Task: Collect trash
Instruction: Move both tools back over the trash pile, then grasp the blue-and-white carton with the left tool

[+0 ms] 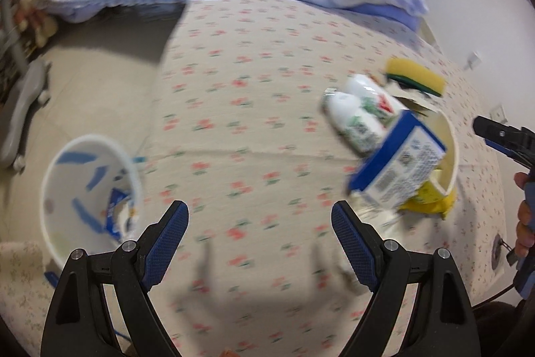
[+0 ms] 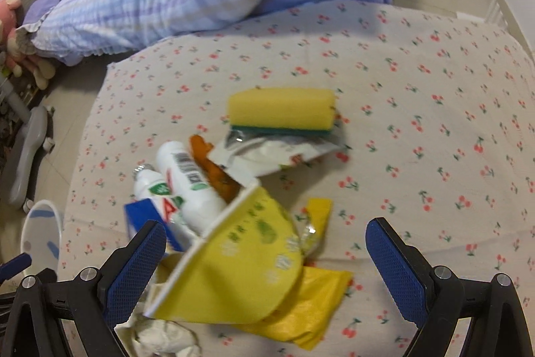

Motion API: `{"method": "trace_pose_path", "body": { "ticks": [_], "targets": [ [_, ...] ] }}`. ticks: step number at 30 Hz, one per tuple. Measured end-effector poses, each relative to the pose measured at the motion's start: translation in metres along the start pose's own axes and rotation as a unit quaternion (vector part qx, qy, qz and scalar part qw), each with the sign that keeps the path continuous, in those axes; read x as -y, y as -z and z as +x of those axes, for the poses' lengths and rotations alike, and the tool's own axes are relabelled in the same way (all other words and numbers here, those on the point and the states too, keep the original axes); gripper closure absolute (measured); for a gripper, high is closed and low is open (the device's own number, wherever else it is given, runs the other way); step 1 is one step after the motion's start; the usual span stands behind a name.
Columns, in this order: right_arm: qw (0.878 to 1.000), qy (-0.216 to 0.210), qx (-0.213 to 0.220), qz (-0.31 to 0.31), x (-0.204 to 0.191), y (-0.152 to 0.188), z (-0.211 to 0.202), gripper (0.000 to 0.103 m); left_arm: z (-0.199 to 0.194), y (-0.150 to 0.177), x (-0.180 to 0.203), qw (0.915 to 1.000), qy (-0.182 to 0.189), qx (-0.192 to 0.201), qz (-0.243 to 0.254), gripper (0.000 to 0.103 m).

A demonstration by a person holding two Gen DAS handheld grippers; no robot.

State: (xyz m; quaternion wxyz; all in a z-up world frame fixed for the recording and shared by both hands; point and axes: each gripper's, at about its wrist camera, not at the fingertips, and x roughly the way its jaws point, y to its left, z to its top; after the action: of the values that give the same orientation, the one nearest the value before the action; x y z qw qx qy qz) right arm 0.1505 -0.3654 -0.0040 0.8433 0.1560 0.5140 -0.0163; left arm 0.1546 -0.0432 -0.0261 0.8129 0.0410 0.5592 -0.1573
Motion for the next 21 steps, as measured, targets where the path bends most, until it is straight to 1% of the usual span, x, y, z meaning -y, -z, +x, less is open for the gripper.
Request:
{"method": "trace_pose_path", "body": {
  "ticks": [4, 7, 13, 16, 21],
  "targets": [
    [1.000, 0.003, -0.007, 0.013, 0.017, 0.003, 0.002, 0.004, 0.011, -0.009, 0.031, 0.9993, 0.025, -0.003, 0.027, 0.014],
    [1.000, 0.007, -0.012, 0.019, 0.027, 0.005, 0.004, 0.004, 0.017, -0.015, 0.044, 0.9985, 0.046, -0.002, 0.029, 0.014],
    [1.000, 0.001, -0.025, 0.005, 0.037, 0.014, 0.003, 0.004, 0.029, -0.024, 0.053, 0.9965, 0.080, -0.003, 0.023, 0.014],
    [1.000, 0.006, -0.024, -0.004, 0.040, 0.017, 0.001, 0.004, 0.027, -0.029, 0.055, 0.9942, 0.106, 0.005, 0.017, 0.014],
    [1.000, 0.009, -0.022, 0.012, 0.054, 0.018, -0.003, 0.004, 0.026, -0.036, 0.064, 0.9911, 0.130, 0.016, 0.020, 0.014]
  ]
}}
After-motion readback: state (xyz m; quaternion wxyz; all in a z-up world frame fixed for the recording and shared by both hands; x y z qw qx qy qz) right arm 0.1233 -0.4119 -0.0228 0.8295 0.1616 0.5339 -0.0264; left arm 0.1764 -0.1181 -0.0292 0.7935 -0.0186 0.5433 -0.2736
